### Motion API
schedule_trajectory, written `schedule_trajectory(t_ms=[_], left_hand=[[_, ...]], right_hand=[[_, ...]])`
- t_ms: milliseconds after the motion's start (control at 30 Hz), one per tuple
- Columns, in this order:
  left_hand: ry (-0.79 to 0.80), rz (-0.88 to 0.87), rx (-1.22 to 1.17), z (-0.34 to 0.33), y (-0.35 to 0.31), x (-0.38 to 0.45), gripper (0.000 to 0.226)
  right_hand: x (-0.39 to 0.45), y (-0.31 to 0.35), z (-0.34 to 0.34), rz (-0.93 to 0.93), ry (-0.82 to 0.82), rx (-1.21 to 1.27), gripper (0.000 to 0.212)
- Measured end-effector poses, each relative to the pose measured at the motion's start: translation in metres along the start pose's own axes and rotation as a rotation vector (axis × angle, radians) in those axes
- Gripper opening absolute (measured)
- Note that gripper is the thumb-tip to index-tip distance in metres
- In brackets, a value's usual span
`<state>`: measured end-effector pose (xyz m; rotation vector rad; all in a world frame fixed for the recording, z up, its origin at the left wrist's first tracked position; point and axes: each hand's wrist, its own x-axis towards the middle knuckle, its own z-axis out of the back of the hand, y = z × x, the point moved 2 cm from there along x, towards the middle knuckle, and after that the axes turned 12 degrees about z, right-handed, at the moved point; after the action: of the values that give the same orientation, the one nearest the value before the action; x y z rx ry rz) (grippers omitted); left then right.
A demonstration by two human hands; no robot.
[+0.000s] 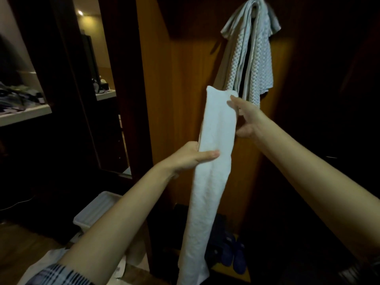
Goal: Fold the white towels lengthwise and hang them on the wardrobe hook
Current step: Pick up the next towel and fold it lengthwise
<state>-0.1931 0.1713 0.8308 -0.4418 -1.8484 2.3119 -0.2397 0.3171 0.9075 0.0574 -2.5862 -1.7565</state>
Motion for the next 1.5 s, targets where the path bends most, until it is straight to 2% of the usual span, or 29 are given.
schedule_trajectory(t_ms=[100,167,233,300,400,500,567,667,800,867,967,1033,1200,1367,1500], left_hand=[[-0.055,-0.076,-0.120,0.004,-0.012,-0.001,0.014],[-0.135,-0.141,-0.153,0.007,-0.024,-0.002,0.018],[-0.230,-0.200,-0.132,0.011,-0.035,-0.002,0.017],[-0.285,-0.232,-0.129,0.013,-0.043,-0.002,0.008],[-0.342,-0.211,-0.176,0.018,-0.050,-0.002,0.012],[-0.380,-0.108,-0.294,0.023,-0.049,0.000,0.038],[-0.299,-0.064,-0.400,0.022,-0.045,-0.002,0.051],[-0.091,-0.055,-0.496,0.014,-0.030,-0.005,0.074],[0.078,-0.099,-0.549,0.003,-0.007,-0.004,0.071],[0.190,-0.054,-0.547,-0.001,0.003,-0.004,0.063],[0.204,0.083,-0.225,-0.001,0.010,-0.005,0.039],[0.158,0.111,-0.075,0.001,0.013,-0.001,0.043],[0.100,0.136,-0.212,0.003,0.012,0.007,0.028],[0.071,0.023,-0.403,0.005,0.003,0.007,0.032],[-0.008,-0.025,-0.576,0.013,-0.008,0.008,0.033]], right_hand=[[-0.007,-0.019,0.006,-0.072,0.241,0.015,0.052],[-0.015,-0.036,0.009,-0.086,0.411,-0.015,0.064],[-0.021,-0.054,0.013,-0.013,0.546,-0.072,0.061],[-0.027,-0.072,0.017,0.060,0.599,-0.231,0.045],[-0.034,-0.083,0.017,0.163,0.538,-0.397,0.038],[-0.034,-0.078,0.014,0.263,0.486,-0.388,0.041],[-0.033,-0.073,0.008,0.319,0.428,-0.364,0.040],[-0.030,-0.067,-0.001,0.364,0.307,-0.306,0.036],[-0.026,-0.060,-0.010,0.347,0.129,-0.318,0.043],[-0.023,-0.056,-0.011,0.327,0.062,-0.329,0.041],[-0.018,-0.049,-0.011,0.321,0.015,-0.378,0.031],[-0.014,-0.045,-0.011,0.290,0.024,-0.408,0.039],[-0.009,-0.039,-0.011,0.238,0.081,-0.383,0.041],[-0.011,-0.050,0.003,0.094,0.453,-0.303,0.037],[-0.014,-0.078,0.020,-0.002,0.554,-0.200,0.040]])
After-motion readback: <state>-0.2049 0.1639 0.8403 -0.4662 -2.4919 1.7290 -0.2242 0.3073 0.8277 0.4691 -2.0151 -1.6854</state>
